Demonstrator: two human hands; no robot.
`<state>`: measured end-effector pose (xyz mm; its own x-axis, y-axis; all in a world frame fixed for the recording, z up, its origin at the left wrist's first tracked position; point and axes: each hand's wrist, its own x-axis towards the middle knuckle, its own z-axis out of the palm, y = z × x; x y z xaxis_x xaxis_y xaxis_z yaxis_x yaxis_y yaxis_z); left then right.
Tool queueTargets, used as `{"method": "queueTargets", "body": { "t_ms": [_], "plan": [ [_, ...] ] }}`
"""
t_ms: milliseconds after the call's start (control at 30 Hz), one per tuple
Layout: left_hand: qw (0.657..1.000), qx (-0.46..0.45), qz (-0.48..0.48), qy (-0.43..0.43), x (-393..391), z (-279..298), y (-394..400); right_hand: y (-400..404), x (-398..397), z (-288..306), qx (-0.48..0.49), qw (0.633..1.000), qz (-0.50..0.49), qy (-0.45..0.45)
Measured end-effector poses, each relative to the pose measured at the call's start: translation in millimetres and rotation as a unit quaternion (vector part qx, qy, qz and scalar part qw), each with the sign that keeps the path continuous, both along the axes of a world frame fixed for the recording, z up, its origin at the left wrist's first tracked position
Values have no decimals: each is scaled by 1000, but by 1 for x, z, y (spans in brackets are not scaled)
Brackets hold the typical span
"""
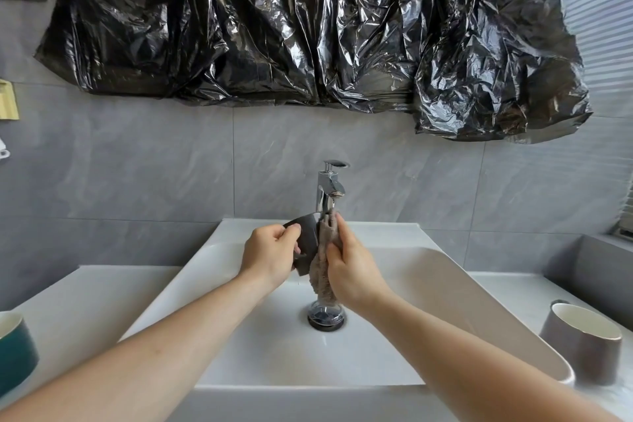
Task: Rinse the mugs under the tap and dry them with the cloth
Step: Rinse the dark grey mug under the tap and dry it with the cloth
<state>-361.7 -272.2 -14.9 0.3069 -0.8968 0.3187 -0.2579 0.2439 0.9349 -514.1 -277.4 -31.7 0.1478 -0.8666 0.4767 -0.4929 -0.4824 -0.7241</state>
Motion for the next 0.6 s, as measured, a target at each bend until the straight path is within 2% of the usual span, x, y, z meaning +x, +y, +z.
{"method": "queueTargets", "body": {
  "t_ms": [67, 133, 267, 367, 600],
  "plan": [
    [1000, -3, -3, -9, 0, -1, 1, -1, -3, 0, 24, 999, -13, -20],
    [1000, 3, -3, -2, 0, -3, 0, 1, -3, 0, 17, 1000, -10, 1],
    [999, 33, 7, 36, 4, -7, -7, 13, 8, 0, -96, 987, 49, 122],
    [997, 55, 1, 62, 6, -8, -8, 12, 14, -3, -118, 972, 64, 191],
    [990, 36, -17, 134, 1, -3, -8, 9, 6, -4, -102, 985, 30, 138]
  ]
}}
